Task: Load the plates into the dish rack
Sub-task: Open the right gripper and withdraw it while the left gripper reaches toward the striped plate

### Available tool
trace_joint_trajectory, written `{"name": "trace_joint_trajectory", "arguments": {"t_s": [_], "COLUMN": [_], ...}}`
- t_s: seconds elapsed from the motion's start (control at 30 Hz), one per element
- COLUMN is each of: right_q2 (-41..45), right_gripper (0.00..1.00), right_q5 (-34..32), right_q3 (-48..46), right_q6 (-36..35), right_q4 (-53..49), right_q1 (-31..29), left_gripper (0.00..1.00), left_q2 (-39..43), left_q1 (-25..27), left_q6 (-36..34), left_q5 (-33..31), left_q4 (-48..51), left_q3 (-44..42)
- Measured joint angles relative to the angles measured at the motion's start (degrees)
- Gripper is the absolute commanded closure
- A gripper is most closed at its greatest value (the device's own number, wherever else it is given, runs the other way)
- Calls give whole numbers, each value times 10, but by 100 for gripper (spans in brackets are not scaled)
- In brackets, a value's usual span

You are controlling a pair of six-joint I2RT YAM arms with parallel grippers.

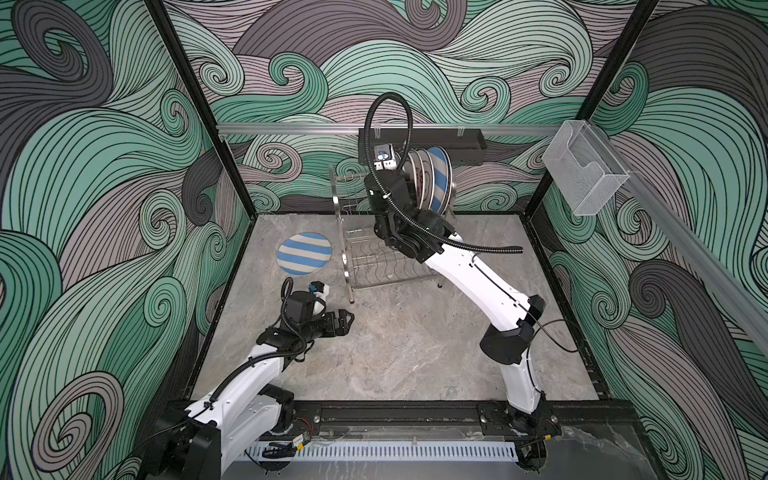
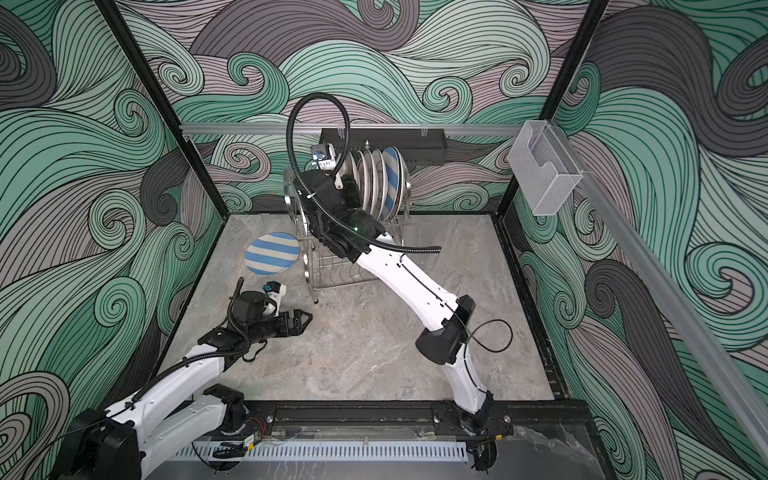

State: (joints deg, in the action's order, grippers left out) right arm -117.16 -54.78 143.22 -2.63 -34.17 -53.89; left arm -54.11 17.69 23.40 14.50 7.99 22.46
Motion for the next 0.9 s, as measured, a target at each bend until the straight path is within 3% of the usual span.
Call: {"name": "trace_joint_trajectory", "arguments": {"t_s": [0.07,0.17,0.33,0.43,0.7,0.9], "right_q2": [33,143,391,521,787,909], "right_gripper": [42,34,26,23,21,19], "right_q5": [32,97,214,270,390,439], "right_q3": [-15,-128,-396,-548,-944,-1008], "right_q6": [4,12,40,73,172,208], "right_q4": [-17,-28,5,20,47,46], "right_q1": [-2,-4,-5,-5,-5,-5], "left_gripper": [1,1,1,1,1,1], "left_q2": [5,34,91,82,-145,-299], "left_q1": [0,0,0,0,-9,-50], "left_q6": [3,24,51,50,21,2], "left_q5": [-12,-52,-132,-188,-255,-246], "left_q4": [7,39,80,97,88,88], "left_q3": [0,0,10,56,266,380]}}
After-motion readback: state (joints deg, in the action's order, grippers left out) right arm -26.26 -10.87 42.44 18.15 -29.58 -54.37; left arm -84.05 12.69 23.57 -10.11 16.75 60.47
